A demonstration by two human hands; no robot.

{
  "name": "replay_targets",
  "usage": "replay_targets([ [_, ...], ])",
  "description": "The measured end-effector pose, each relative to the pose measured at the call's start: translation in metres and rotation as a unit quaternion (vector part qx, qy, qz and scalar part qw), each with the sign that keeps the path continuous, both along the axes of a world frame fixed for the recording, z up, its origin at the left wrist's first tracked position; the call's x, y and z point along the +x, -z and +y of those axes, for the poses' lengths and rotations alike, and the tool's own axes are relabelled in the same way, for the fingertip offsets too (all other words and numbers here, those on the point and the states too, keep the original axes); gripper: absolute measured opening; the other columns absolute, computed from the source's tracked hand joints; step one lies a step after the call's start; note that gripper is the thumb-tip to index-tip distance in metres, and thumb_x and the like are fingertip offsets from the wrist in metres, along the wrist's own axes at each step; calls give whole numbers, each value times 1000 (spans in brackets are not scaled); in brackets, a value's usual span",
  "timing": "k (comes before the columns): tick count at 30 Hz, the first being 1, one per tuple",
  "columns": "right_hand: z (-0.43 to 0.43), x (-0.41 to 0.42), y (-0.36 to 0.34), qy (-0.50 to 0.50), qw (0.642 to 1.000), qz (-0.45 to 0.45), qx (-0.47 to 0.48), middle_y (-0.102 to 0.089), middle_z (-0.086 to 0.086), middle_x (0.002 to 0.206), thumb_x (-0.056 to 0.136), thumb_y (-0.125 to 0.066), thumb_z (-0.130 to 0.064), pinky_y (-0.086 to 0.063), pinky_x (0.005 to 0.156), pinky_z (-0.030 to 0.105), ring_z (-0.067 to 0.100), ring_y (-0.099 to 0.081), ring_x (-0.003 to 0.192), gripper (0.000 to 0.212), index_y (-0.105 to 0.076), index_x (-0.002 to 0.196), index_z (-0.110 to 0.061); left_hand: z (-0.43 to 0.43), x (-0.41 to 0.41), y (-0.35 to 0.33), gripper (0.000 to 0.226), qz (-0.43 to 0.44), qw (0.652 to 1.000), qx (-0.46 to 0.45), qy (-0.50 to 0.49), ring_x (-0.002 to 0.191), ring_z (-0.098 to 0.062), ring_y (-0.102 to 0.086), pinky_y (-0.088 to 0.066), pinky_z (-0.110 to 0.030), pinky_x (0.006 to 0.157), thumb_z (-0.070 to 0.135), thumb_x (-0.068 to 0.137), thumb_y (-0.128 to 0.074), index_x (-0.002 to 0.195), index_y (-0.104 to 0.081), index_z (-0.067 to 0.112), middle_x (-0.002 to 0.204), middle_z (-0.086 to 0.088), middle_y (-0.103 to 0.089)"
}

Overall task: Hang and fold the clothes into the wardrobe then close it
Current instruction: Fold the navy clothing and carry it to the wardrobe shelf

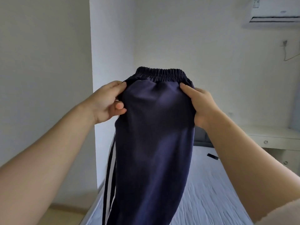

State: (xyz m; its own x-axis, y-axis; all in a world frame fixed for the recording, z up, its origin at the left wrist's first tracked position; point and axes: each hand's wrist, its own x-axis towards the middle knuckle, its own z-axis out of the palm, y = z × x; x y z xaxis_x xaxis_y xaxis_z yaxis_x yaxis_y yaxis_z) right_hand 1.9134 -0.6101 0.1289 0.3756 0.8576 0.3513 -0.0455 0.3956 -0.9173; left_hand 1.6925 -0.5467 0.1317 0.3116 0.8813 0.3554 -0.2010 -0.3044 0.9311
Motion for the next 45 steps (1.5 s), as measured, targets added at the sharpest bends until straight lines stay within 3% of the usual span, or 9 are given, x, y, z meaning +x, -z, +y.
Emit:
replay_targets([
  [5, 16, 12, 16, -92, 984, -39, -148, -68, 0, 68, 83, -61, -18, -49, 55, 21, 14, -64, 62, 9, -66, 76, -15, 24, -4, 14, 27, 117, 992, -32, -45, 29, -5, -41, -40, -15, 35, 26, 99, -41, 74, -49, 22, 69, 3, -41],
  [12, 86, 24, 87, 131, 909, -313, -241, -52, 3, 68, 87, -58, -20, -45, 64, 31, 21, -48, 64, 13, -60, 81, -9, 94, 37, 89, 24, 211, 962, -118, -125, 73, -25, -66, -57, -34, 66, 16, 101, -32, 115, -49, 6, 112, -9, -51],
  [16, 106, 25, 87, 144, 963, -171, -149, -50, -4, 73, 95, -44, -22, -48, 40, 22, 18, -54, 51, 14, -49, 82, -21, 122, 63, 85, 20, 128, 978, -52, -156, 74, -17, -64, -54, -28, 69, 16, 101, -32, 111, -48, 11, 118, -6, -52],
  [24, 104, 34, 36, 128, 980, -141, 61, -50, -10, 75, 94, -49, -21, -46, 62, 26, 35, -58, 105, 17, -48, 80, -31, 119, 65, 14, 23, 25, 983, 110, -147, 81, -11, -65, -53, -26, 82, 15, 100, -33, 86, -48, 25, 92, 8, -55],
  [27, 93, 33, 24, 122, 976, -161, 84, -52, -10, 77, 93, -52, -22, -51, 76, 42, 37, -56, 107, 17, -48, 81, -34, 109, 59, 2, 20, 11, 982, 127, -136, 84, -14, -66, -53, -28, 83, 15, 101, -34, 90, -49, 23, 94, 7, -56],
  [29, 85, 33, 21, 119, 975, -159, 95, -52, -10, 77, 93, -53, -22, -51, 69, 32, 35, -59, 104, 16, -49, 81, -33, 100, 56, 0, 21, 7, 983, 132, -126, 85, -15, -66, -54, -28, 83, 15, 101, -34, 88, -49, 23, 94, 6, -57],
  [35, 51, 31, 40, 92, 982, -159, 45, -50, -7, 73, 91, -56, -20, -43, 50, 12, 8, -48, 58, 12, -52, 83, -29, 68, 44, 35, 22, 30, 987, 111, -114, 83, -14, -67, -55, -26, 78, 14, 101, -35, 87, -51, 22, 94, 4, -58],
  [42, 5, 31, 146, 60, 984, -137, -95, -48, -19, 47, 88, -59, -16, -33, 45, 10, -2, -39, 44, 18, -54, 73, -25, 21, 34, 151, 22, 94, 990, -2, -102, 66, -8, -68, -57, -20, 65, 14, 100, -36, 88, -53, 22, 95, -1, -60],
  [45, -14, 32, 202, 46, 977, -121, -170, -45, -20, 39, 87, -58, -11, -32, 42, 10, -3, -40, 39, 20, -53, 70, -21, 2, 32, 216, 19, 149, 979, -47, -128, 49, -3, -59, -55, -16, 55, 13, 99, -39, 92, -56, 18, 74, -2, -56],
])
